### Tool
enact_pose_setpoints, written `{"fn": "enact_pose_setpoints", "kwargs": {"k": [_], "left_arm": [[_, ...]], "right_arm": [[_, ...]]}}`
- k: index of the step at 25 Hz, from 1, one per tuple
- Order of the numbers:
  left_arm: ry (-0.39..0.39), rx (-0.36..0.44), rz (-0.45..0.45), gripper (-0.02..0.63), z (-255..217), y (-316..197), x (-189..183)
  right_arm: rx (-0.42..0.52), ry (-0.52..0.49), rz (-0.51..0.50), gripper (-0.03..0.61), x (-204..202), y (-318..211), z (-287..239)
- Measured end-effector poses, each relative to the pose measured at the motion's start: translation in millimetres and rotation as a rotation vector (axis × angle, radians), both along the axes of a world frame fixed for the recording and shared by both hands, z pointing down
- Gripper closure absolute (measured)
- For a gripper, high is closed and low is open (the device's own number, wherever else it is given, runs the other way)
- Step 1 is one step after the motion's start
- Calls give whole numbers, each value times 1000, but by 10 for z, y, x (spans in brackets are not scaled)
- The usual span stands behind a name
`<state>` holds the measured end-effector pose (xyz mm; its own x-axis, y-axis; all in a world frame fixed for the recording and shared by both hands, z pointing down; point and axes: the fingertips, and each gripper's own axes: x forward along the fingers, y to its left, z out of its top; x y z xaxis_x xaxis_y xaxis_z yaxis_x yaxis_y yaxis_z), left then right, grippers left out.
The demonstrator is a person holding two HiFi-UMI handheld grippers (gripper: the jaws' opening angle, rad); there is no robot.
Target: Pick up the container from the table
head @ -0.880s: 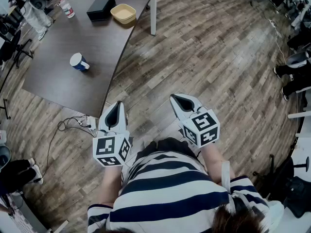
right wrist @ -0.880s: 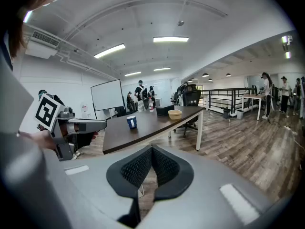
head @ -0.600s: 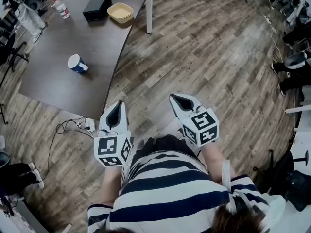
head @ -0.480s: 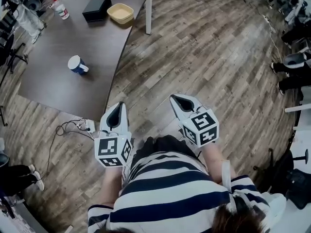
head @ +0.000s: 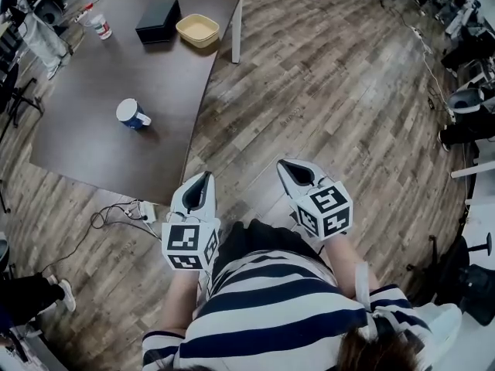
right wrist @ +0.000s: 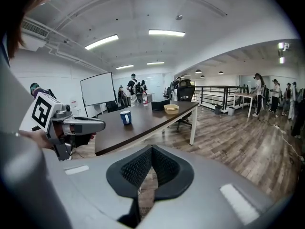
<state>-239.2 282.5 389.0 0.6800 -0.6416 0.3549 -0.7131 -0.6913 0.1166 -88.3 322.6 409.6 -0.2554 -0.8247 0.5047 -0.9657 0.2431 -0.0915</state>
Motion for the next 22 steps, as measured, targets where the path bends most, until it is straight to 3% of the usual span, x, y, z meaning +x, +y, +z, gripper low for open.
{"fn": "enact_pose_setpoints", "kwargs": {"k": [6, 16, 22], "left_arm": [[63, -24, 6, 614, 24, -134, -40], [36, 2, -26, 614, -11, -452, 159], [24, 4, -31, 614, -22, -689, 473]], "right_arm": [[11, 4, 28, 580, 35, -171, 0], [35, 3, -16, 580, 190, -613, -2], [48, -2, -83, 580, 376, -960, -28]]}}
